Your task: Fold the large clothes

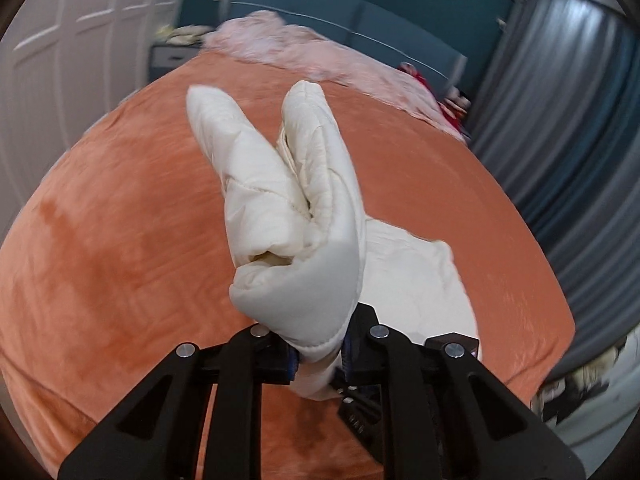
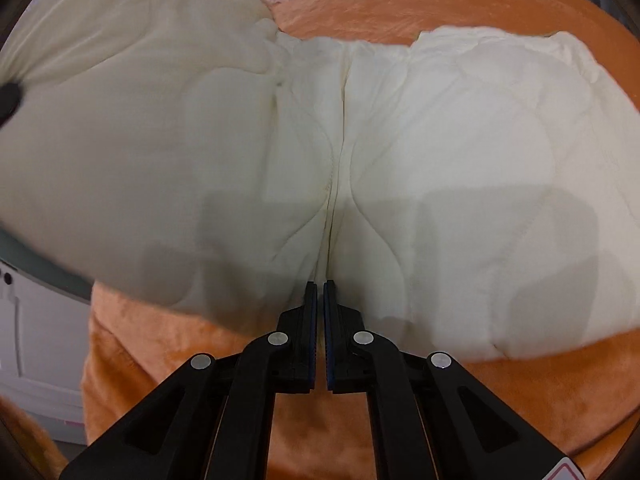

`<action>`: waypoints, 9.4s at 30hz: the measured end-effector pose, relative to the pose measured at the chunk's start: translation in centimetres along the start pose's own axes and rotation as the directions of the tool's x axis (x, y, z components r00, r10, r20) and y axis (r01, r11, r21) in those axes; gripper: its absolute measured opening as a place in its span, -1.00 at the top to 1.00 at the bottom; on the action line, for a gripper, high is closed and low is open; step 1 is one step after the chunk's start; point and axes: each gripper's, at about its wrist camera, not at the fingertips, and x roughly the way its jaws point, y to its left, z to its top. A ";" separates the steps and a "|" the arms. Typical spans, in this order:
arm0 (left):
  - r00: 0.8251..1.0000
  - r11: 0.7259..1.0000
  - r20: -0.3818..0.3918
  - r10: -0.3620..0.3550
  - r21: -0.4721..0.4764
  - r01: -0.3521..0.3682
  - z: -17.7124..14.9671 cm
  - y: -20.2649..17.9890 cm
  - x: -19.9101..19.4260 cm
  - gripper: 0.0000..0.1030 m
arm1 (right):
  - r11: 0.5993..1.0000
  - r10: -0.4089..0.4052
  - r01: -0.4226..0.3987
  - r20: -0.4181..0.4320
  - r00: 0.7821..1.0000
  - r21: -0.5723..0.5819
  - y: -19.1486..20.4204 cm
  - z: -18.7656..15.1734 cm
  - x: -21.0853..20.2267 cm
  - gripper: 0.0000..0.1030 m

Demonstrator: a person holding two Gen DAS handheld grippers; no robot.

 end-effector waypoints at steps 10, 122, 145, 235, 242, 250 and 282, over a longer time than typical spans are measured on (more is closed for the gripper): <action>0.989 0.986 -0.131 -0.060 0.146 0.079 -1.5 -8.2 5.8 0.73 | 0.995 -0.091 0.087 0.081 0.993 0.049 -4.7 -1.7 -9.7 0.96; 0.918 0.964 -0.302 0.257 0.147 -0.221 2.9 -10.2 25.8 -0.60 | 0.879 -0.359 0.303 0.093 0.929 0.368 -20.9 12.9 -4.9 0.77; 0.902 0.926 -0.230 0.364 0.192 -0.325 0.8 -10.4 29.6 -0.78 | 0.899 -0.364 0.308 0.139 0.921 0.313 -21.5 12.9 -1.5 0.66; 0.989 0.994 -0.122 -0.085 0.051 0.092 2.4 -7.4 6.4 0.02 | 0.955 -0.047 -0.092 0.448 0.893 0.282 -10.1 7.4 -19.0 0.48; 0.993 0.991 0.043 -0.110 0.081 0.106 6.2 -5.9 -0.4 0.02 | 0.980 0.021 -0.126 0.553 0.833 0.152 -4.3 9.5 -23.8 0.47; 0.981 0.992 0.178 -0.077 0.109 0.059 11.0 -3.8 -4.4 0.02 | 0.987 0.101 -0.157 0.602 0.792 0.041 1.0 14.2 -24.9 0.47; 0.971 0.993 -0.214 0.104 -0.031 -0.113 7.8 9.9 22.1 -0.08 | 0.979 -0.034 -0.006 0.192 0.981 0.206 -6.0 21.2 2.7 0.41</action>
